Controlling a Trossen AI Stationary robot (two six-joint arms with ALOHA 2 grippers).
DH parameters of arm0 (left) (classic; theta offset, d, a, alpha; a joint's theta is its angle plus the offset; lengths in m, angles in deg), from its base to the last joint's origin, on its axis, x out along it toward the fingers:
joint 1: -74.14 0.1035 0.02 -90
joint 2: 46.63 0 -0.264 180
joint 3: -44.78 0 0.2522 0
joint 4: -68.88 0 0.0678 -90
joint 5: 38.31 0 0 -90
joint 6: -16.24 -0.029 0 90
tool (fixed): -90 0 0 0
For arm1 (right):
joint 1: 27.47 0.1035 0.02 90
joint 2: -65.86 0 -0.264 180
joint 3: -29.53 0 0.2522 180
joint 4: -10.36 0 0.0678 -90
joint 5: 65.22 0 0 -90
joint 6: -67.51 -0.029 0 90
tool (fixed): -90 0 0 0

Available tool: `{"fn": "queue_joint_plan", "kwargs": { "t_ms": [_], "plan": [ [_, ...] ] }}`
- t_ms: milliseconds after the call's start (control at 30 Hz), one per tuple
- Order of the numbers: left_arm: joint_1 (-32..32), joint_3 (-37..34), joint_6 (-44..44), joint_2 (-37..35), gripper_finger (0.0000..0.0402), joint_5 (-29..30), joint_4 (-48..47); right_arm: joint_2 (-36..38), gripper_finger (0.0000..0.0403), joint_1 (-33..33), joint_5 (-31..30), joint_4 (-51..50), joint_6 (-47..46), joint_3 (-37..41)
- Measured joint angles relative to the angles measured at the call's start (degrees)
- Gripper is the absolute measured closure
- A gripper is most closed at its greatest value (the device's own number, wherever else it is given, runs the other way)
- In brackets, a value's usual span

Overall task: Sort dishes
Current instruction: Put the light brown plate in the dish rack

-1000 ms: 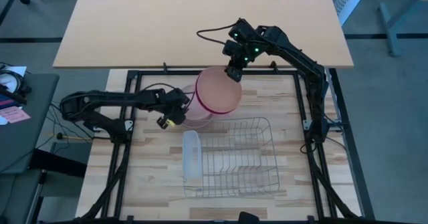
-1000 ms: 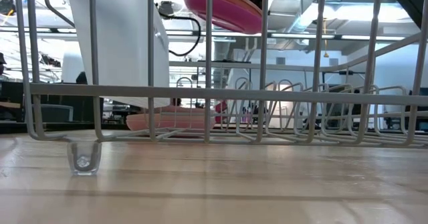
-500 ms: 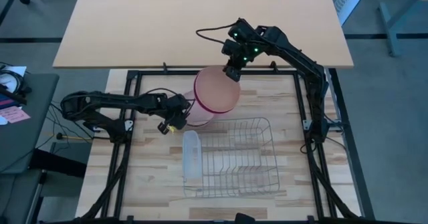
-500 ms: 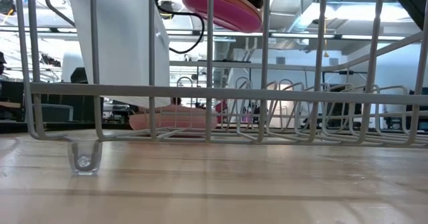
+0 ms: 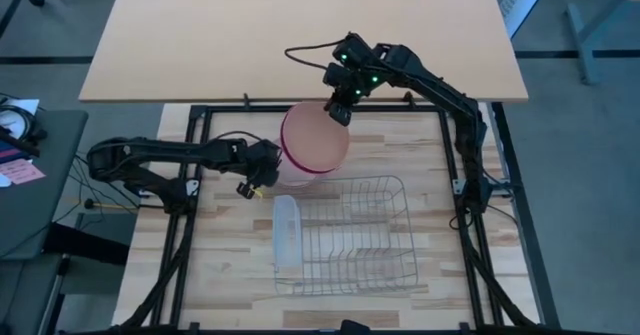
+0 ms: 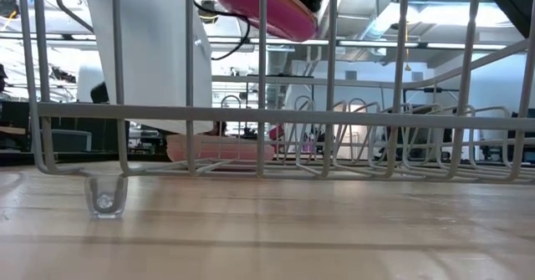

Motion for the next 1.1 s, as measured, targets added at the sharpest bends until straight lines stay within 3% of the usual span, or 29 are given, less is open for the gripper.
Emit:
{"fn": "queue_joint_plan", "kwargs": {
  "t_ms": [233, 333, 600, 700, 900, 1100],
  "plan": [
    [0.0, 0.0, 7.9, -11.4, 0.0254, 0.1, -5.3, -0.1, 0.0391, -1.4, 0.3, 2.6, -0.2, 0.0],
    [0.0, 0.0, 13.1, -17.4, 0.0258, 0.1, -3.1, -0.1, 0.0391, -1.7, 0.4, 5.1, -0.8, 0.7],
    [0.0, 0.0, 28.7, -29.3, 0.0263, 0.1, 3.7, -0.1, 0.0391, -1.6, 1.8, 17.9, -3.7, 11.8],
    [0.0, 0.0, 35.8, -31.9, 0.0263, 0.8, 4.0, -0.1, 0.0391, -1.6, 1.8, 20.6, -4.9, 15.3],
    [0.3, 0.0, 60.1, -33.6, 0.0263, 1.8, 6.3, -0.1, 0.0391, -1.2, 2.0, 27.2, -6.3, 18.7],
    [0.2, -3.7, 65.5, -33.5, 0.0242, 1.6, 5.9, -0.1, 0.0391, -0.7, 1.5, 30.9, -7.5, 19.7]
  ]
}}
